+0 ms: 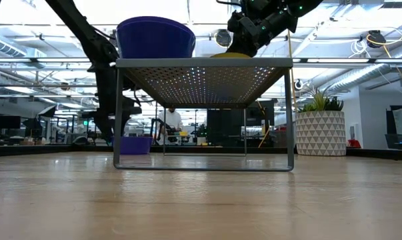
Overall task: Pick & Place Mini bowls
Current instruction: Stack the blue bowl on top of the blue bowl on the shelf
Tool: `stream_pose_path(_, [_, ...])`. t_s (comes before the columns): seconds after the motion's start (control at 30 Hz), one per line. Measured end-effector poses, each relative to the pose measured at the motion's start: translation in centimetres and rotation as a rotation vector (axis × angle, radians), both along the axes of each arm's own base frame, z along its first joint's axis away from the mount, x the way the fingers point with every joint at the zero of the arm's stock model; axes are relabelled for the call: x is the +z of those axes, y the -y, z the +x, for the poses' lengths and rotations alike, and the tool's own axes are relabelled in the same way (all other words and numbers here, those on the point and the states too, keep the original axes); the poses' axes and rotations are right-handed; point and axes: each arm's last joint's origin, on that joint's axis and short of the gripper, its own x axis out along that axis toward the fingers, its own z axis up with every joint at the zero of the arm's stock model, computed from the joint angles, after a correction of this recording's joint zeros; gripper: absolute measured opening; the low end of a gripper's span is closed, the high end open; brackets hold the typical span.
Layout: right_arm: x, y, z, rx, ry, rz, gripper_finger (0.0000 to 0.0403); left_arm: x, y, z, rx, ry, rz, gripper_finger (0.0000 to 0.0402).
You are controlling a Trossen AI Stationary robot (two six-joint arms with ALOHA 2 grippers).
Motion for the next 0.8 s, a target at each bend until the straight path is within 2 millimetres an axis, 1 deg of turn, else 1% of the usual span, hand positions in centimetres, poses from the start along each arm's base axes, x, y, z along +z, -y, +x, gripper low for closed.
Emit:
stream_pose_path(0.13, [0.0, 0.0, 0.0, 0.0, 0.0, 0.0, 0.0089, 0.01, -0.08, -0.09, 0.012, -0.034, 0.028, 0.0159])
stream_pose_path(0.3, [0.0, 0.0, 0.0, 0.0, 0.0, 0.0, 0.0089, 0.01, -0.09, -0.09, 0.01, -0.034, 0.029, 0.0159])
stream_pose_path(0.4, [0.0, 0.0, 0.0, 0.001, 0.0, 0.0, 0.0089, 0.01, -0.09, -0.09, 0.007, -0.035, 0.029, 0.0149])
stream_pose_path(0.47, [0.0, 0.0, 0.0, 0.001, 0.0, 0.0, 0.0089, 0.01, -0.09, -0.09, 0.007, -0.035, 0.03, 0.0131])
stream_pose_path(0.53, [0.0, 0.0, 0.0, 0.001, 0.0, 0.0, 0.0089, 0.01, -0.09, -0.09, 0.006, -0.035, 0.03, 0.0104])
stream_pose_path(0.7, [0.0, 0.0, 0.0, 0.001, 0.0, 0.0, 0.0089, 0.07, -0.19, -0.01, -0.044, -0.038, 0.047, 0.0017])
stream_pose_path(0.8, [-0.01, -0.01, 0.0, 0.001, -0.001, 0.001, 0.0089, 0.35, -0.25, 0.05, -0.058, -0.03, 0.069, 0.0013])
